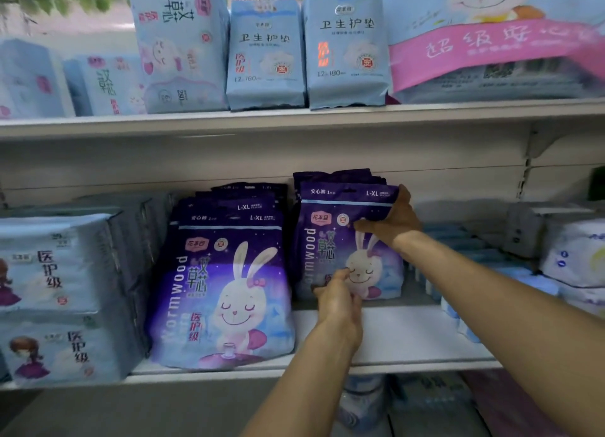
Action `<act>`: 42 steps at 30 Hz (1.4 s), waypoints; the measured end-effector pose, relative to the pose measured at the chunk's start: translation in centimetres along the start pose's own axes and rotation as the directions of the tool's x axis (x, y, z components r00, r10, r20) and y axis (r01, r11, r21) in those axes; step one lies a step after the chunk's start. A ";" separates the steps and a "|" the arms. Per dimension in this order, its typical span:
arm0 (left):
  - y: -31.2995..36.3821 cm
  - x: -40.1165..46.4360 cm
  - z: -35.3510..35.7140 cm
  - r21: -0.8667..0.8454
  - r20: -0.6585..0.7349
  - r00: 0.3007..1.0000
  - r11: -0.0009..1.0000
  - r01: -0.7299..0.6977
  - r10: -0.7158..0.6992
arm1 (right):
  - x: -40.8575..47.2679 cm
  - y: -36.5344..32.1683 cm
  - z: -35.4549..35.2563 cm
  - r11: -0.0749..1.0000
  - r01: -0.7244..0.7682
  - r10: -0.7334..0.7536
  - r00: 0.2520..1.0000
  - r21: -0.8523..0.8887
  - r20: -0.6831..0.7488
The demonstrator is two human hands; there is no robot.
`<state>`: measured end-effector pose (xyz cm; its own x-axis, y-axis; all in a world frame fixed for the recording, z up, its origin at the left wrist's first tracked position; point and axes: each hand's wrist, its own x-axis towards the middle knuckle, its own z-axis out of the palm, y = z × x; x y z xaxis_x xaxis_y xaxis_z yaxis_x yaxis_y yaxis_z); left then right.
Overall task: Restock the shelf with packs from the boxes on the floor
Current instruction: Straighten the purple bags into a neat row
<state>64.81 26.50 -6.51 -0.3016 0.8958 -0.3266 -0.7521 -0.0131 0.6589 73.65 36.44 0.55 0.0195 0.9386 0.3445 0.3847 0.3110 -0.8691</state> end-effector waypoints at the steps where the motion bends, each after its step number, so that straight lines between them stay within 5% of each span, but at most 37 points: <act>1: 0.0 -0.2 -0.1 0.019 0.004 1.000 1.000 0.005 -0.005 | -0.2 0.0 -0.1 1.000 -0.001 0.001 1.000 0.006 -0.014; 13: 0.8 -2.5 0.1 0.085 0.066 0.998 0.996 0.018 -0.024 | -1.7 1.4 -1.0 0.986 -0.140 0.141 0.990 -0.095 -0.001; 27: 1.5 -7.1 -1.4 0.212 0.118 0.992 0.977 0.010 -0.035 | -3.4 1.0 -1.4 0.964 -0.105 0.082 0.991 -0.244 -0.104; 31: 2.1 -8.8 -2.8 0.142 0.152 0.986 0.986 -0.086 0.064 | -5.4 0.7 -2.0 0.964 0.112 -0.160 0.969 -0.240 -0.190; 35: 3.4 -10.3 -6.1 0.037 0.028 0.980 0.979 -0.198 0.197 | -8.2 -1.2 -1.1 0.900 0.366 -0.414 0.888 -0.238 -0.200; 42: 6.5 -12.3 -12.2 -0.058 -0.202 0.931 0.945 -0.322 0.305 | -13.6 -3.6 3.7 0.731 0.636 -0.577 0.770 -0.250 0.273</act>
<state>56.48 10.00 -6.48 -0.6286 0.7399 -0.2398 -0.6476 -0.3272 0.6882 68.63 23.08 -2.33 -0.4588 0.5842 0.6695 0.5237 0.7864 -0.3274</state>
